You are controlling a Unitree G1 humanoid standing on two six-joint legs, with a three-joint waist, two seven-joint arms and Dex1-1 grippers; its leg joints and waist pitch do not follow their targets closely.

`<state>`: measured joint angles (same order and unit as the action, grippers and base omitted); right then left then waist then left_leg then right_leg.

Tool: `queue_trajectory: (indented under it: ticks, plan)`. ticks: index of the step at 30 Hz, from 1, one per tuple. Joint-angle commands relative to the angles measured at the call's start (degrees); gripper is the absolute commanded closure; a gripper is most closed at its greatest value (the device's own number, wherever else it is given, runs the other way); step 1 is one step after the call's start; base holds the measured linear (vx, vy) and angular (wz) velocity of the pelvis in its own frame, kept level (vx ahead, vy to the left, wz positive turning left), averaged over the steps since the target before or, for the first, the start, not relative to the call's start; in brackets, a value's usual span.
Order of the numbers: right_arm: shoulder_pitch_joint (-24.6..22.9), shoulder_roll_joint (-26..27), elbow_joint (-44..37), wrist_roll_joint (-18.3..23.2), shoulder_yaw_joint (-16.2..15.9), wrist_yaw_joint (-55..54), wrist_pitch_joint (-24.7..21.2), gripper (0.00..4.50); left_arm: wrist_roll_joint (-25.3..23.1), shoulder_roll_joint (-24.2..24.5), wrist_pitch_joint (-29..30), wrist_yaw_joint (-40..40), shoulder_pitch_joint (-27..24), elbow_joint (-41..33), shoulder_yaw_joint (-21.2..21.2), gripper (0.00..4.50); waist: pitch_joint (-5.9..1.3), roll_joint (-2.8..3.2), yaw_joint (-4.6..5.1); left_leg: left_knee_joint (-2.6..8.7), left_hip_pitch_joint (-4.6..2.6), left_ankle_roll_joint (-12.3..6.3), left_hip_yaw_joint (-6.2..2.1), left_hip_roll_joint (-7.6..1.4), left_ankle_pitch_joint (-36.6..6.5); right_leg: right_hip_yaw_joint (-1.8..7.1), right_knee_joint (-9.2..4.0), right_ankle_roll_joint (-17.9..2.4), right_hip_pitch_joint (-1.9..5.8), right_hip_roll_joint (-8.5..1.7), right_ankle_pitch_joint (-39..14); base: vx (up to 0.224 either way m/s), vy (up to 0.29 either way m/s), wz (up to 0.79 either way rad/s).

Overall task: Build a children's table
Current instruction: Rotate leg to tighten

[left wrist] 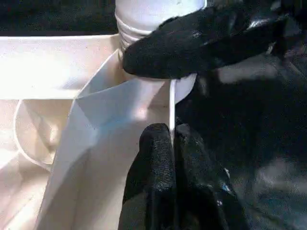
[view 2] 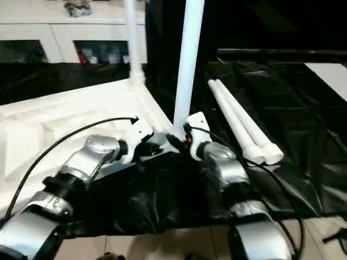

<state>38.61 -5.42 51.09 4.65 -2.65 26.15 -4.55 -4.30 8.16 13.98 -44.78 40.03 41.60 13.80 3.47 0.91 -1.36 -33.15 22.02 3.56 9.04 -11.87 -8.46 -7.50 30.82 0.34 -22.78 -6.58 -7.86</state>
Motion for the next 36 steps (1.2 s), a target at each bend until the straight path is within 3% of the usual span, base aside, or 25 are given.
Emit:
queue_trajectory:
  ticks: [1,2,3,5,10,14,16,19,21,23,26,28,30,34,35,36]
  plan:
    - [0.4,2.98,4.25,-1.68,-1.99,-2.3,1.08,1.73,2.96,-4.46,-2.17,0.46,1.92,-1.69,-0.49,4.5,-3.59,-0.07,0.74,4.61,-1.72,1.4,-1.13,-1.16,-35.08,0.32,-4.96,-3.79,2.19,-2.21,-35.07,0.0,0.0,0.0]
    - [1.05,3.3,5.71,-2.47,-2.01,-3.22,2.8,1.73,2.89,-4.84,-2.15,0.26,1.7,-1.79,-0.39,4.5,-3.49,-0.02,0.72,4.63,-1.93,1.33,-1.09,-1.12,-35.5,0.37,-5.08,-4.03,2.01,-2.18,-34.94,0.0,0.0,0.0]
    - [1.17,3.36,5.98,-2.22,-1.69,-2.96,2.96,1.18,2.9,-4.87,-2.2,-0.06,1.55,-1.95,-0.25,4.5,-3.55,-0.28,0.88,4.45,-2.24,1.17,-0.9,-0.94,-35.53,0.57,-5.13,-4.75,1.64,-2.31,-34.58,0.0,0.0,0.0]
    - [1.28,3.3,5.91,-0.19,-0.3,0.59,2.06,1.04,2.54,-4.49,-2.82,-1.03,0.86,-2.67,0.55,4.5,-3.42,-0.56,0.96,4.28,-2.27,0.55,-0.65,-0.7,-34.72,0.71,-5.36,-5.21,1.42,-2.34,-35.05,0.0,0.0,0.0]
    - [0.96,1.55,5.36,-0.43,-1.06,5.56,3.14,0.57,2.23,-3.16,-3.42,-3.53,-0.69,-4.27,1.59,4.5,-3.65,-0.83,0.54,4.42,-1.71,-0.54,-0.31,-0.91,-31.36,1.49,-4.7,-6.3,1.69,-2.59,-33.42,0.0,0.0,0.0]
    - [-0.03,-1.24,4.18,-0.37,-1.63,10.88,5.27,0.5,2.3,-1.15,-4.27,-7.0,-1.94,-5.76,2.41,4.5,-3.89,-0.72,-0.05,4.45,-1.66,-1.05,0.11,-1.08,-28.95,2.27,-4.07,-8.69,1.58,-2.63,-29.36,0.0,0.0,0.0]
    - [-1.37,-3.4,1.74,-0.11,-2.1,16.05,5.61,0.5,2.51,0.38,-4.94,-9.95,-2.47,-6.5,3.1,4.5,-3.93,-0.56,-0.92,4.41,-1.64,-1.59,0.53,-1.04,-27.48,2.78,-3.62,-9.61,1.55,-2.46,-27.05,0.0,0.0,0.0]
    - [-3.0,-5.54,-1.43,0.28,-2.88,21.55,5.99,0.5,2.8,1.85,-6.42,-13.2,-2.89,-7.11,3.86,4.5,-4.2,-0.54,-1.46,4.37,-1.29,-2.34,0.84,-1.13,-24.2,3.15,-2.95,-11.16,1.96,-2.35,-22.66,0.0,0.0,0.0]
    - [-4.74,-7.76,-5.07,1.07,-3.89,27.28,5.63,0.5,3.19,3.29,-6.87,-16.39,-3.27,-8.05,4.37,4.5,-4.25,-0.29,-1.97,4.26,-1.47,-2.66,1.03,-1.23,-23.15,3.24,-2.63,-12.17,1.98,-2.19,-20.87,0.0,0.0,0.0]
    - [-5.24,-8.4,-6.08,1.29,-4.24,28.91,5.56,0.5,3.3,3.72,-7.07,-17.39,-3.41,-8.4,4.49,4.5,-4.28,-0.53,-2.73,3.96,-1.82,-2.79,1.53,-1.35,-22.43,3.67,-2.23,-13.04,1.49,-2.08,-20.55,0.0,0.0,0.0]
    - [-9.1,-13.22,-13.76,2.41,-7.62,39.44,4.25,0.5,4.34,6.32,-8.68,-24.08,-4.21,-10.13,5.53,4.5,-4.3,-0.57,-3.39,3.91,-1.31,-3.24,1.65,-1.47,-20.2,3.97,-1.72,-13.01,1.83,-1.82,-18.82,0.0,0.0,0.0]
    - [-11.08,-15.74,-17.73,2.55,-9.18,44.0,3.37,0.5,4.45,7.65,-9.63,-26.92,-4.32,-10.33,6.11,4.5,-4.43,-0.32,-4.37,3.84,-1.61,-3.2,1.71,-1.51,-19.84,4.37,-1.66,-12.58,1.72,-1.68,-19.23,0.0,0.0,0.0]
    - [-12.13,-17.05,-20.03,2.67,-10.02,46.2,2.54,0.5,4.4,8.4,-10.07,-28.23,-4.28,-10.3,6.46,4.5,-4.38,-0.26,-4.48,4.04,-1.3,-2.95,1.61,-1.55,-19.36,4.37,-1.33,-13.23,1.86,-1.58,-17.98,0.0,0.0,0.0]
    - [-13.71,-19.09,-23.66,2.5,-11.82,49.78,1.4,0.5,4.5,9.86,-10.55,-30.77,-3.93,-10.2,6.98,4.5,-4.21,-0.18,-4.83,4.29,-1.57,-1.66,1.41,-1.57,-21.98,4.46,-1.61,-12.1,1.67,-1.65,-21.68,0.0,0.0,0.0]
    - [-13.84,-19.31,-24.0,2.49,-12.07,50.08,1.2,0.77,4.51,10.03,-10.66,-31.18,-3.9,-10.19,7.02,4.5,-4.13,-0.23,-4.79,4.38,-1.55,-1.4,1.4,-1.56,-22.64,4.49,-1.77,-11.83,1.63,-1.7,-22.64,0.0,0.0,0.0]
    - [-14.09,-19.64,-24.81,2.57,-12.38,50.37,0.69,0.77,4.57,10.34,-10.93,-31.94,-3.85,-10.14,7.12,4.5,-4.13,-0.14,-4.83,4.36,-1.57,-1.17,1.31,-1.56,-22.86,4.5,-1.76,-11.71,1.61,-1.73,-22.92,0.0,0.0,0.0]
